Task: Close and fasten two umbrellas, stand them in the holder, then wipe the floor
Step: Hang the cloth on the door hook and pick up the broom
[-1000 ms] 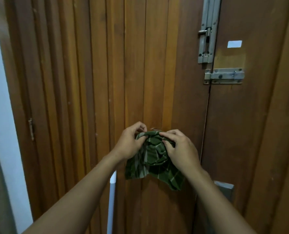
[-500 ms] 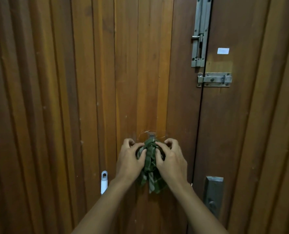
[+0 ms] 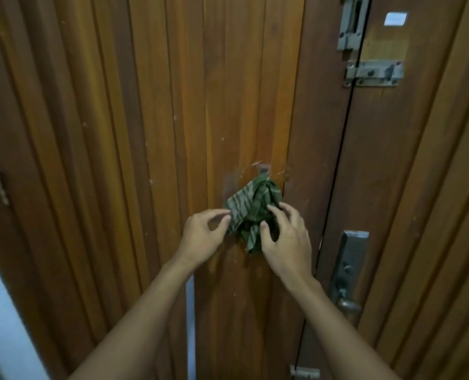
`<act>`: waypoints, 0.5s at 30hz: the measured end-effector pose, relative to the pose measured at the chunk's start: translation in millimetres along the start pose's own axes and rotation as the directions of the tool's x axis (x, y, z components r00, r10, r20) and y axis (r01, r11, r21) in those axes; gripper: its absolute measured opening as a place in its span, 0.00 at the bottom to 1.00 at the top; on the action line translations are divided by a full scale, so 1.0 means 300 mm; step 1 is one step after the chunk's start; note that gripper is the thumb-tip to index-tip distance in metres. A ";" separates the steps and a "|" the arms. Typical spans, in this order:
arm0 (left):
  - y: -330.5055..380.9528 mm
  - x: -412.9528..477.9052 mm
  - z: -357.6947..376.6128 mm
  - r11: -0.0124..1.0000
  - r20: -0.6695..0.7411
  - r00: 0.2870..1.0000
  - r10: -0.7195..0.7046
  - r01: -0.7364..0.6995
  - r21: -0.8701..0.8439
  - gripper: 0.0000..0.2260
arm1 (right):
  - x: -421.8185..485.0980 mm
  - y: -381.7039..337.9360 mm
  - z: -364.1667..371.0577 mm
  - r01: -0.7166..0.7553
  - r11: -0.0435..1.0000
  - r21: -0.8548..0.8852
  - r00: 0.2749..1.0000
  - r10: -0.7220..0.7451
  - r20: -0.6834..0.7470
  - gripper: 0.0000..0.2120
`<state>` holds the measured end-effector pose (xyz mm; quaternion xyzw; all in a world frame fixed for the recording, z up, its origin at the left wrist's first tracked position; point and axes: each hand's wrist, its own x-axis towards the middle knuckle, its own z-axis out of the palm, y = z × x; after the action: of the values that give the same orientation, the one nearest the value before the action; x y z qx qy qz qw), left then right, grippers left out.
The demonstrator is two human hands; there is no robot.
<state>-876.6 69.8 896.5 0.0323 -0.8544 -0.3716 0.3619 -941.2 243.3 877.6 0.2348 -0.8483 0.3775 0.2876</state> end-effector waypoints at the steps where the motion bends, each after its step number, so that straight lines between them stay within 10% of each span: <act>1: -0.042 -0.041 -0.018 0.999 -0.022 0.999 -0.045 0.045 -0.012 0.07 | -0.049 -0.002 0.019 0.010 1.000 -0.012 1.000 -0.010 -0.029 0.18; 7: -0.292 -0.224 -0.051 0.915 -0.093 0.912 -0.400 0.393 -0.087 0.04 | -0.285 -0.013 0.169 0.052 0.999 0.013 0.985 -0.054 0.162 0.14; 10: -0.379 -0.244 -0.013 0.808 -0.019 0.813 -0.581 0.575 -0.127 0.19 | -0.346 -0.007 0.287 -0.165 0.980 0.114 0.857 0.085 0.508 0.13; 15: -0.475 -0.249 0.065 0.761 0.084 0.762 -0.642 0.647 -0.052 0.27 | -0.414 -0.006 0.496 -0.415 0.897 0.150 0.702 0.211 0.680 0.17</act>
<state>-864.4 3.1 749.3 0.2986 -0.7867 -0.5069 0.1870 -896.4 149.4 714.3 0.2411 -0.8564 0.4374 -0.1309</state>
